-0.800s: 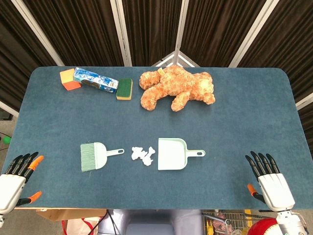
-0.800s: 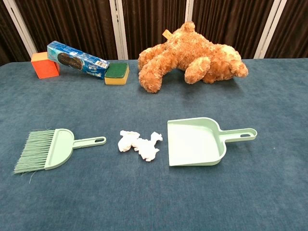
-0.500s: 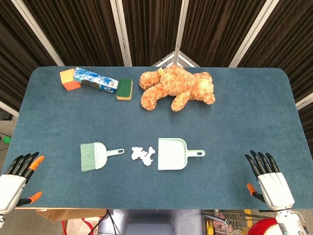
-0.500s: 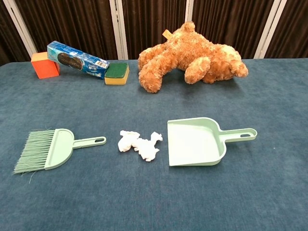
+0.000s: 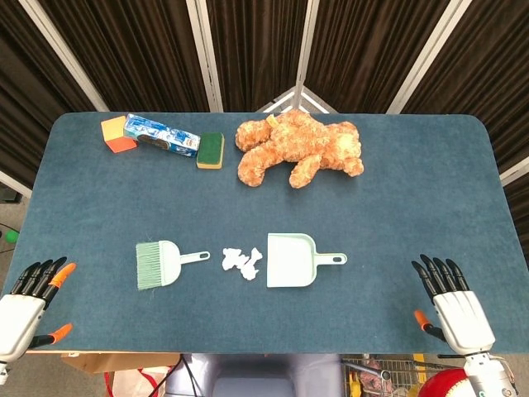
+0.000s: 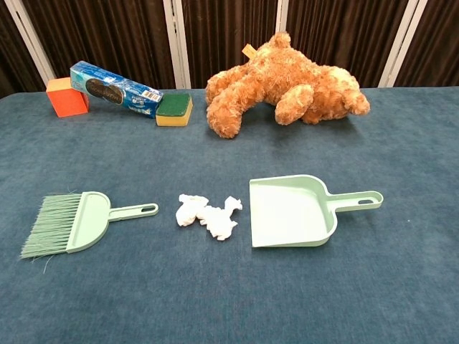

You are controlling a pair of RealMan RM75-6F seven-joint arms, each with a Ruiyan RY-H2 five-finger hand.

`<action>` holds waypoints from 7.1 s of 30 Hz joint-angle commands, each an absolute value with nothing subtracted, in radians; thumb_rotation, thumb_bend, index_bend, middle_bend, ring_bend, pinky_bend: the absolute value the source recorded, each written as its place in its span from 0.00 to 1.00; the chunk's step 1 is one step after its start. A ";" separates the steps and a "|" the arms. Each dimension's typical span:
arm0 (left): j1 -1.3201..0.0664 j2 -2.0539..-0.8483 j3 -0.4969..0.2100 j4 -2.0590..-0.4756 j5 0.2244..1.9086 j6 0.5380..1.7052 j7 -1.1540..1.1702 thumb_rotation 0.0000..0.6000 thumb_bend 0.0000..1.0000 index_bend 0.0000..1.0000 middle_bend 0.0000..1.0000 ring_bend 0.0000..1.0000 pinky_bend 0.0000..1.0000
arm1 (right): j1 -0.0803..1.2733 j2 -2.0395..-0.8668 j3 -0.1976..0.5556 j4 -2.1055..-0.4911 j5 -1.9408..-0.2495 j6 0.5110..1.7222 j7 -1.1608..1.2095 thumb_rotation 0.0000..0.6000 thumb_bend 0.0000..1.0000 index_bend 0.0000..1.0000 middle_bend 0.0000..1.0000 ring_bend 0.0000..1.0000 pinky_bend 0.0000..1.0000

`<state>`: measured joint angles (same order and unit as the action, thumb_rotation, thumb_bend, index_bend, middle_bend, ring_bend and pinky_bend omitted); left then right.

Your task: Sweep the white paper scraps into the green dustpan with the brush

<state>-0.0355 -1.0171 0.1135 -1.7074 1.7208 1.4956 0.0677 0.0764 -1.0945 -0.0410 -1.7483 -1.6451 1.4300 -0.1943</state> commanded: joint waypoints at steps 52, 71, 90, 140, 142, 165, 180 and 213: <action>-0.040 -1.008 0.122 -1.720 1.719 1.482 0.034 1.00 0.00 0.00 0.00 0.00 0.00 | 0.433 -1.616 0.141 -1.596 -1.169 1.168 -0.665 1.00 0.36 0.32 0.92 0.90 0.91; -0.041 -1.011 0.119 -1.723 1.714 1.478 0.045 1.00 0.00 0.00 0.00 0.00 0.00 | 0.454 -1.662 0.134 -1.513 -1.140 1.163 -0.620 1.00 0.37 0.40 0.92 0.90 0.91; -0.071 -0.987 0.119 -1.779 1.677 1.405 0.047 1.00 0.00 0.00 0.00 0.00 0.00 | 0.474 -1.655 0.117 -1.508 -1.178 1.176 -0.621 1.00 0.52 0.59 0.92 0.90 0.91; -0.617 -1.536 -0.226 -1.730 0.769 1.140 0.835 1.00 0.24 0.45 1.00 1.00 1.00 | 0.484 -1.655 0.117 -1.517 -1.152 1.203 -0.649 1.00 0.52 0.59 0.92 0.90 0.91; -0.630 -1.550 -0.221 -1.727 0.743 1.151 0.855 1.00 0.24 0.45 1.00 1.00 1.00 | 0.482 -1.653 0.117 -1.515 -1.153 1.204 -0.645 1.00 0.52 0.59 0.92 0.90 0.91; -0.719 -1.709 -0.214 -1.648 0.564 1.221 0.884 1.00 0.36 0.45 1.00 1.00 1.00 | 0.479 -1.638 0.115 -1.490 -1.152 1.188 -0.612 1.00 0.52 0.59 0.92 0.90 0.91; -0.728 -1.729 -0.194 -1.614 0.543 1.218 0.859 1.00 0.43 0.53 1.00 1.00 1.00 | 0.476 -1.641 0.108 -1.475 -1.156 1.186 -0.606 1.00 0.52 0.59 0.92 0.90 0.91; -0.707 -1.750 -0.249 -1.760 0.808 1.262 0.598 1.00 0.62 0.78 1.00 1.00 1.00 | 0.479 -1.639 0.105 -1.519 -1.153 1.202 -0.671 1.00 0.53 0.60 0.92 0.90 0.91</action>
